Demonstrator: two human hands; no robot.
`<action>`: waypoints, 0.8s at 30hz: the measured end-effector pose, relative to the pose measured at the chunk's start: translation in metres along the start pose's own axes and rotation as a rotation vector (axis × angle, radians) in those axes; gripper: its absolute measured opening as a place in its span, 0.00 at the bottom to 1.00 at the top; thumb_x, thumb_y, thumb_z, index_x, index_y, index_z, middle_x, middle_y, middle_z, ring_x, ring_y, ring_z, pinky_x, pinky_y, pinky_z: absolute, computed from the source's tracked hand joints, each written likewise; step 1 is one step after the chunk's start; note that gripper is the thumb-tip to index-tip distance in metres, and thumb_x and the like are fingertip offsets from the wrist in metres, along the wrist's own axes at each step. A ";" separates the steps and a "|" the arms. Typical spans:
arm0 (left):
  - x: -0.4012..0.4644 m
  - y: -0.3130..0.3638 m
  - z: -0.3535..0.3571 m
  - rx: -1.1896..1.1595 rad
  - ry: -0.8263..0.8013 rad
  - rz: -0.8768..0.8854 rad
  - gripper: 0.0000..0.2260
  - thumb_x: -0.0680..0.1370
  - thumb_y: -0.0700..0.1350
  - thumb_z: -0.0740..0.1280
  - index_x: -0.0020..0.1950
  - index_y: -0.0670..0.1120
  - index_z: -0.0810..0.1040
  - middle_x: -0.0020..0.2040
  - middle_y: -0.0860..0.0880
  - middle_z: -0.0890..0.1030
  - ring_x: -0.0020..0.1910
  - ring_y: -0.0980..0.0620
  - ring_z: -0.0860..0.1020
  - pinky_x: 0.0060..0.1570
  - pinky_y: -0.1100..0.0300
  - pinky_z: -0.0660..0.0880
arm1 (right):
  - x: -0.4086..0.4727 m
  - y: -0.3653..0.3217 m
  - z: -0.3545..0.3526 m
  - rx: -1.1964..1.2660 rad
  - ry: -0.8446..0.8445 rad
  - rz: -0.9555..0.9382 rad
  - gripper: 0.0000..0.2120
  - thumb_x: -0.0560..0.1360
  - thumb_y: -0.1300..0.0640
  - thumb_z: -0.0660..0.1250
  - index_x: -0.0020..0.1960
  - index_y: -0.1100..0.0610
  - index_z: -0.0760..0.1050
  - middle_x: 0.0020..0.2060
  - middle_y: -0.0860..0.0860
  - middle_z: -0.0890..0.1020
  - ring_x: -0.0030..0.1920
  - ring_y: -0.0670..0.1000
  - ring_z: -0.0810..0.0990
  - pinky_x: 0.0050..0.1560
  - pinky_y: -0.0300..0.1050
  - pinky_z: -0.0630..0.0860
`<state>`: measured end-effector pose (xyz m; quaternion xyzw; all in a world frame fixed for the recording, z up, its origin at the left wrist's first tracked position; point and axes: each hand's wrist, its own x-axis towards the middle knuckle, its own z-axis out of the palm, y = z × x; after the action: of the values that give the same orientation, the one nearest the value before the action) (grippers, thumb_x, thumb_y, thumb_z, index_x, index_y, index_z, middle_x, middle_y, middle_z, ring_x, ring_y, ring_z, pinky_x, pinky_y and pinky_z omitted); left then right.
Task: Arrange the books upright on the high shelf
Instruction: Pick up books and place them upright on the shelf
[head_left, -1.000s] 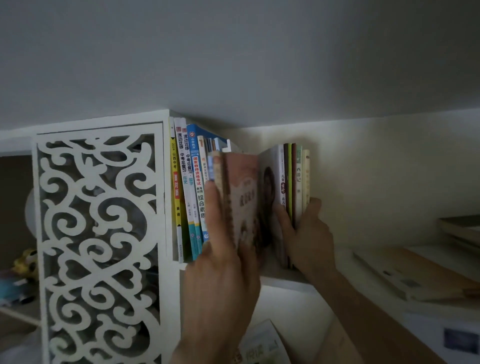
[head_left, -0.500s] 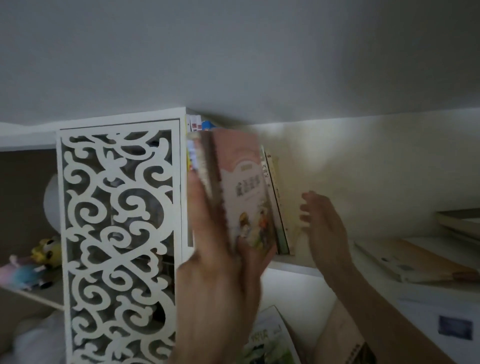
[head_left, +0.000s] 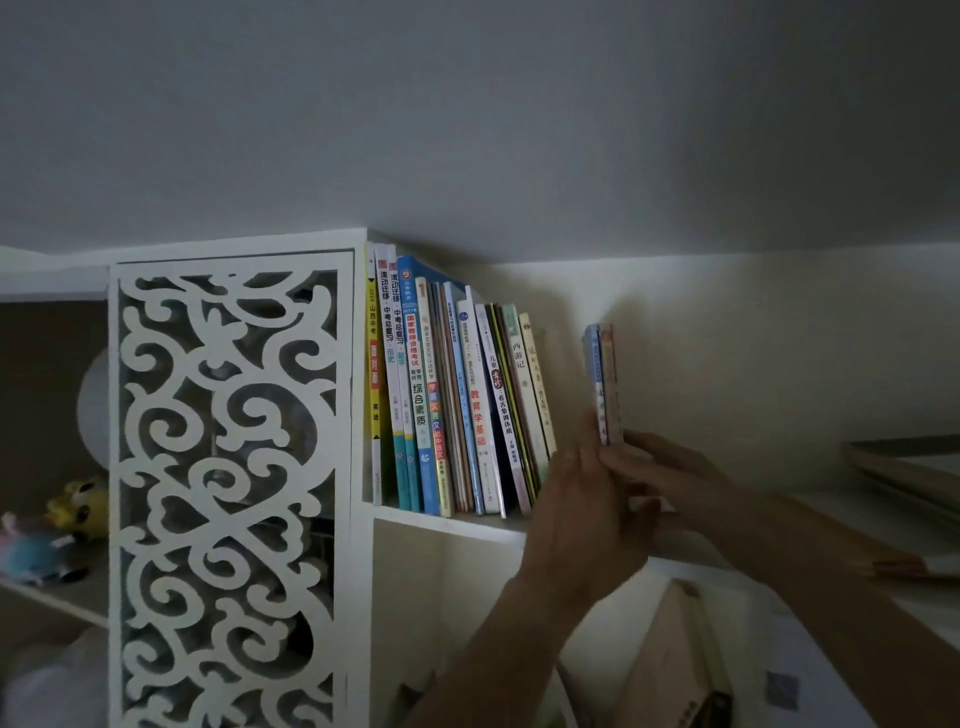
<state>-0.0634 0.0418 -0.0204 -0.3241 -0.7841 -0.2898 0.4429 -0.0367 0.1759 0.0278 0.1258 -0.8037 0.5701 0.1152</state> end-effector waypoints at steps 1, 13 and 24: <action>-0.006 -0.010 -0.006 0.073 -0.021 0.085 0.26 0.79 0.56 0.63 0.75 0.46 0.68 0.64 0.48 0.75 0.61 0.50 0.74 0.62 0.52 0.74 | 0.002 0.001 0.000 -0.008 -0.014 0.001 0.22 0.70 0.46 0.76 0.64 0.41 0.77 0.53 0.49 0.85 0.50 0.47 0.85 0.45 0.43 0.83; -0.013 -0.100 -0.058 0.610 -0.162 0.187 0.41 0.80 0.56 0.65 0.84 0.49 0.43 0.84 0.51 0.41 0.83 0.52 0.41 0.80 0.46 0.51 | 0.056 0.024 0.029 -0.158 0.127 -0.066 0.36 0.54 0.28 0.80 0.58 0.39 0.77 0.44 0.47 0.87 0.43 0.46 0.87 0.50 0.51 0.85; -0.013 -0.092 -0.057 0.562 -0.134 0.119 0.40 0.79 0.49 0.67 0.84 0.47 0.47 0.84 0.48 0.45 0.83 0.49 0.43 0.80 0.44 0.50 | 0.045 0.027 0.031 -0.338 0.116 -0.034 0.33 0.64 0.24 0.71 0.61 0.42 0.74 0.52 0.43 0.84 0.50 0.46 0.84 0.56 0.50 0.81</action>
<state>-0.0992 -0.0610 -0.0218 -0.2528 -0.8408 -0.0124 0.4786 -0.0891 0.1522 0.0089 0.0852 -0.8778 0.4312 0.1905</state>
